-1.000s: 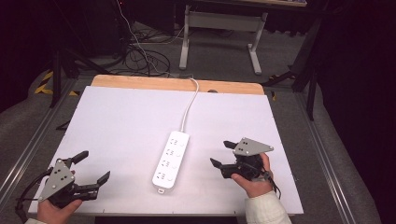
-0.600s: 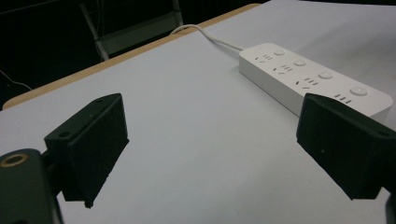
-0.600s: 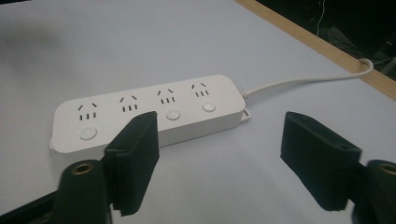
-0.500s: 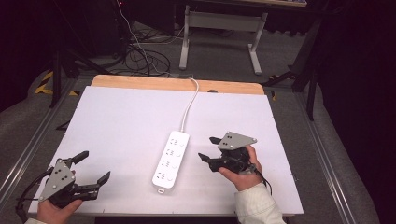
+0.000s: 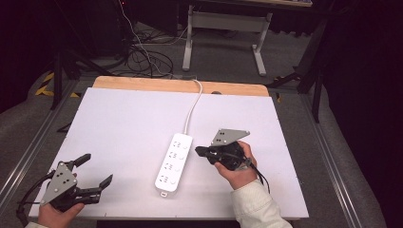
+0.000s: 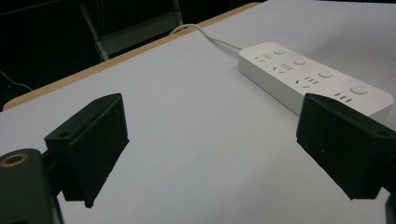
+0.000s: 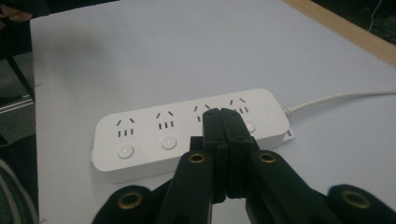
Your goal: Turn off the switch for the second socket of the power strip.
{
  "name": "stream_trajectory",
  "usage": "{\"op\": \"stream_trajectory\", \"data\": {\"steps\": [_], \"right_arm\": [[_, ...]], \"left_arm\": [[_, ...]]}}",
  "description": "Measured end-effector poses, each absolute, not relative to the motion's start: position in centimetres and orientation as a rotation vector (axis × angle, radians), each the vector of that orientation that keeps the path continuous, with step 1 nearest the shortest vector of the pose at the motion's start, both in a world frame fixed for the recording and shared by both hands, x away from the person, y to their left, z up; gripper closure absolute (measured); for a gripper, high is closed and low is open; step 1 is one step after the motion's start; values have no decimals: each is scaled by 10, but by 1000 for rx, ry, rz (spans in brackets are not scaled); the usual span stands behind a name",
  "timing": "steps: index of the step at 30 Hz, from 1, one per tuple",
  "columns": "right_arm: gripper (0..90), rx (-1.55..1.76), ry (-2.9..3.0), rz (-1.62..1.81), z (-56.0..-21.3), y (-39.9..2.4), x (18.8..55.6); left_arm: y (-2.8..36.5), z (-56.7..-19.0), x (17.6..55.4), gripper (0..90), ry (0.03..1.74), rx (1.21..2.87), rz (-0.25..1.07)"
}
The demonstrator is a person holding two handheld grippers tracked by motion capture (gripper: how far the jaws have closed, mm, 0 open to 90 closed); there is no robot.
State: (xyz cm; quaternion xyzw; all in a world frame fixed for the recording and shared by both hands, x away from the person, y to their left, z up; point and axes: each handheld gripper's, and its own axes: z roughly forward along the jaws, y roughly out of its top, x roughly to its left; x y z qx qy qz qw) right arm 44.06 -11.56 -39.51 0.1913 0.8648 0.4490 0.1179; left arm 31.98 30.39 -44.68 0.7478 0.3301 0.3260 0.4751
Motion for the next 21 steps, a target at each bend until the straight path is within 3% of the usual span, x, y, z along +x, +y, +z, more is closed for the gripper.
{"op": "stream_trajectory", "data": {"steps": [21], "right_arm": [[900, 683, 2577, 1301, -414, -83, 466]], "left_arm": [[304, -446, 320, 95, 795, 1843, 819]]}}
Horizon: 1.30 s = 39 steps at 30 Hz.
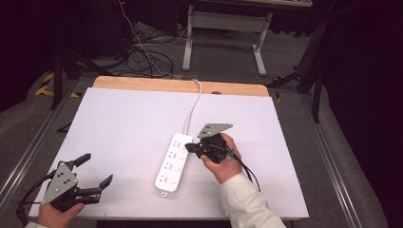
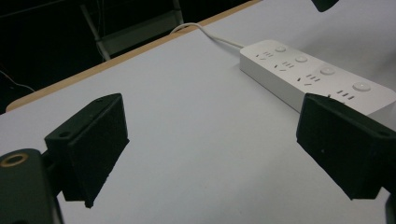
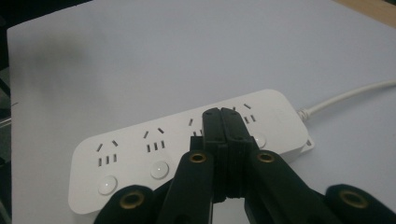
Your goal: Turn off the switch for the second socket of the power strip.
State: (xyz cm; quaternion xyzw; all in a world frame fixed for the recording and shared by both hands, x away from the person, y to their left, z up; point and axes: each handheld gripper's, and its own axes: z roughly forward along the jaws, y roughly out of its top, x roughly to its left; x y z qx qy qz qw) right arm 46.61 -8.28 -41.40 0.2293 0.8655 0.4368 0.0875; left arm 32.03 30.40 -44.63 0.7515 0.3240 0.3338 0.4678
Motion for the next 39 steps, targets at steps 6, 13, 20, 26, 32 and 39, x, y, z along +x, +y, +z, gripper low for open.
{"op": "stream_trajectory", "data": {"steps": [6, 13, 20, 26, 32, 39], "right_arm": [[900, 707, 2614, 1304, -429, -72, 474], [900, 688, 2628, 1255, -439, -64, 474], [900, 690, 2635, 1226, -447, -60, 474], [900, 678, 2631, 1182, -452, -57, 472], [900, 658, 2641, 1171, -456, -54, 471], [900, 652, 2633, 1153, -457, -53, 470]], "left_arm": [[304, -446, 320, 96, 796, 1844, 823], [304, -446, 320, 95, 795, 1846, 819], [303, -447, 321, 95, 805, 1846, 817], [303, -447, 321, 95, 801, 1857, 825], [303, -448, 322, 95, 802, 1854, 822], [303, -448, 322, 95, 803, 1854, 816]]}}
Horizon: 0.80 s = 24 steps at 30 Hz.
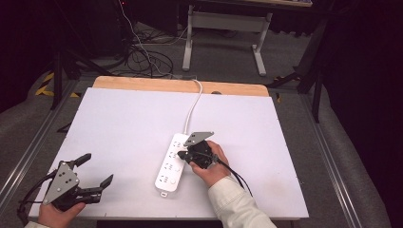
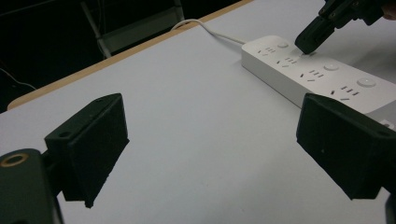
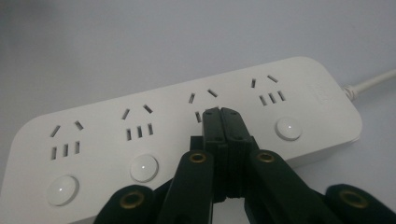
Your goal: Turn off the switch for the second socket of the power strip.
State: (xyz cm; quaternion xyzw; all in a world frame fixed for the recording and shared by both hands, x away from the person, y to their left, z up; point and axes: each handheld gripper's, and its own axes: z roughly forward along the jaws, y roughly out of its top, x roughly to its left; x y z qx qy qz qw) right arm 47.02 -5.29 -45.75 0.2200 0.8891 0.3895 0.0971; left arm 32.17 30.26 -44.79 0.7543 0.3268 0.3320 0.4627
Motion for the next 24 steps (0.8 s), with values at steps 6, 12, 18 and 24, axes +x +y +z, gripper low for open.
{"op": "stream_trajectory", "data": {"steps": [6, 12, 18, 24], "right_arm": [[900, 644, 2627, 1145, -458, -53, 470], [900, 628, 2624, 1123, -459, -52, 468], [900, 614, 2623, 1111, -460, -52, 468], [900, 614, 2611, 1126, -462, -52, 467]], "left_arm": [[302, -448, 322, 95, 804, 1855, 816], [302, -448, 322, 95, 802, 1855, 820], [302, -448, 322, 95, 800, 1855, 825], [302, -448, 322, 95, 801, 1856, 821]]}}
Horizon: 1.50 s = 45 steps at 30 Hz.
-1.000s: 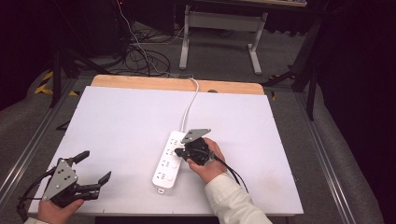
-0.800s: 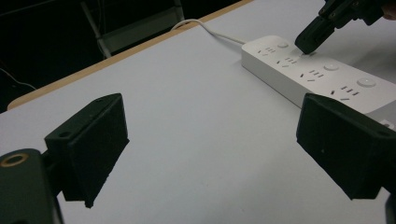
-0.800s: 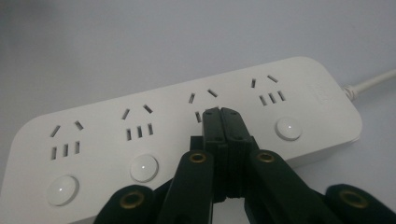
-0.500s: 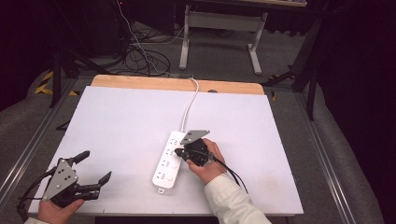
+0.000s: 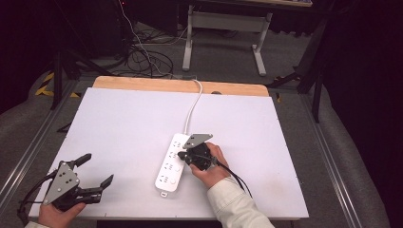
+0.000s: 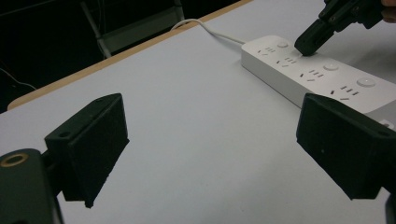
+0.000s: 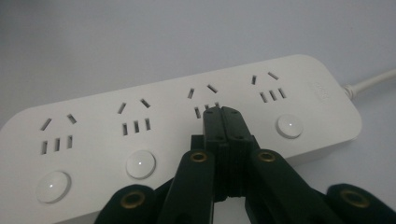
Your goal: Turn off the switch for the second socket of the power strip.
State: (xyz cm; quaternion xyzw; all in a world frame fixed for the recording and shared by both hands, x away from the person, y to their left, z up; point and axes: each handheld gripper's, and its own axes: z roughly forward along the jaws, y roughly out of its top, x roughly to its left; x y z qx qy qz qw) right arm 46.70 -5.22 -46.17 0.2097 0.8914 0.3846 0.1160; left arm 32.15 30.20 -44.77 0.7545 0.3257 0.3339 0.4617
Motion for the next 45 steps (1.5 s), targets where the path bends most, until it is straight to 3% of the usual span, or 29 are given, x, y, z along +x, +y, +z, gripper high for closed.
{"op": "stream_trajectory", "data": {"steps": [33, 45], "right_arm": [[900, 629, 2588, 1139, -464, -52, 464], [900, 616, 2487, 1231, -442, -58, 458]], "left_arm": [[300, -448, 321, 96, 801, 1860, 826], [300, -449, 322, 95, 803, 1866, 814]]}}
